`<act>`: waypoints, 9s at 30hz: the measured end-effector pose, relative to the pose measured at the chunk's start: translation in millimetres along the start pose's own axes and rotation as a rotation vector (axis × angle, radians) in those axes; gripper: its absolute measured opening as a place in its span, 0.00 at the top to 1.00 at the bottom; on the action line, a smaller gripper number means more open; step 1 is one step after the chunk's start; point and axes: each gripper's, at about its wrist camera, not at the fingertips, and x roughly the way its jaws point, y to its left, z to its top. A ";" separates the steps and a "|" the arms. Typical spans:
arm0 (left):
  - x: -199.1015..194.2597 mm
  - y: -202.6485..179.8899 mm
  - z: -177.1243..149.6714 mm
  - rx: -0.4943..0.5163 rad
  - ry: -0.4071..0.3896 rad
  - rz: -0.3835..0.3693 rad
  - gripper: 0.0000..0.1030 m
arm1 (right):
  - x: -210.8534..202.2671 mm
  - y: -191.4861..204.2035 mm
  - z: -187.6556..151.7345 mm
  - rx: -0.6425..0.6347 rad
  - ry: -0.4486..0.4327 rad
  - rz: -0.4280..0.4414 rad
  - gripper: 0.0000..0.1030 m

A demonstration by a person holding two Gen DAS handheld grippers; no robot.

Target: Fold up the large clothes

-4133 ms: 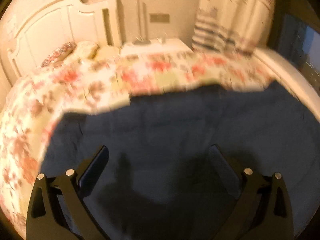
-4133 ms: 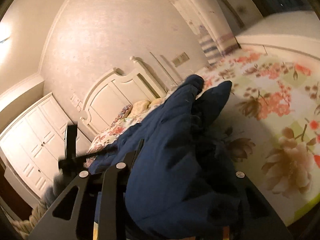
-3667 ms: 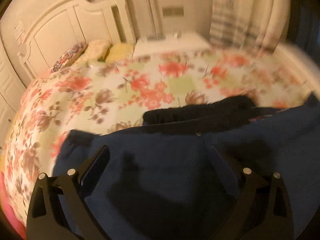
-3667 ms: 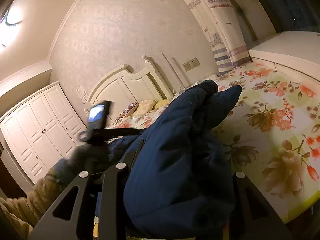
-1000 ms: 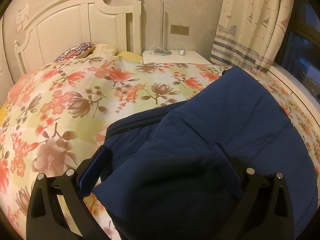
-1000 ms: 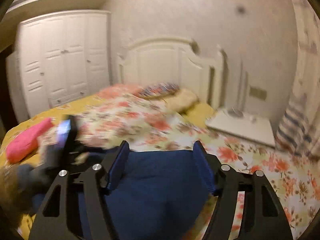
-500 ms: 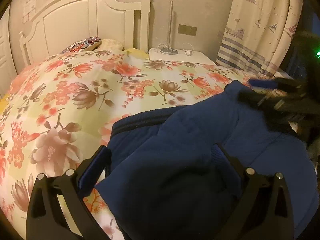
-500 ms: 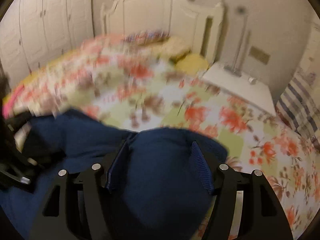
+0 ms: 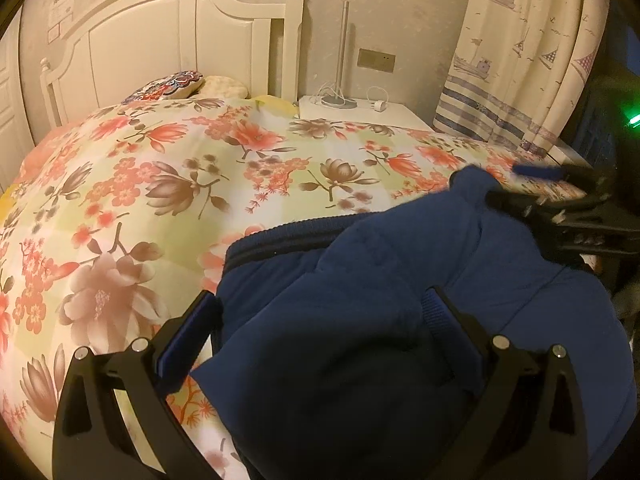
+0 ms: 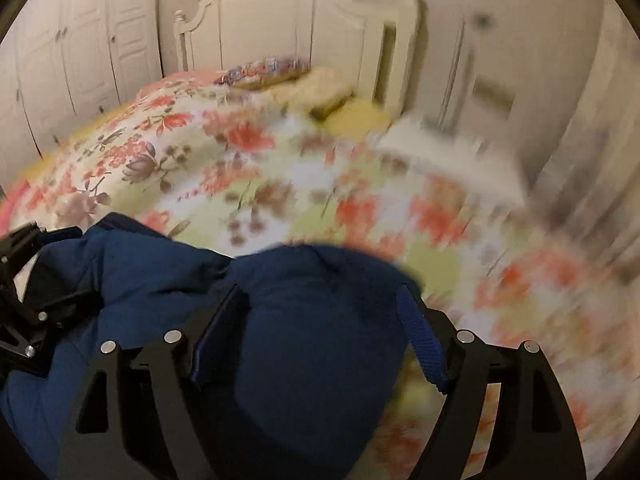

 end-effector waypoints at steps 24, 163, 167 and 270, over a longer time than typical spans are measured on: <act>-105.2 17.7 -128.8 -0.216 -0.037 -0.022 0.02 | 15.0 46.6 -3.4 -0.132 0.100 -0.005 0.15; -132.3 -174.7 104.5 0.140 -0.399 0.223 0.02 | -250.5 -118.2 -37.9 0.446 -0.237 -0.103 0.04; -187.0 -208.5 107.4 0.117 -0.477 0.340 0.02 | -289.6 -90.9 -21.4 0.363 -0.290 -0.236 0.04; -125.0 -195.9 46.8 0.084 -0.212 0.180 0.02 | -229.7 -41.9 -77.4 0.204 -0.123 -0.162 0.04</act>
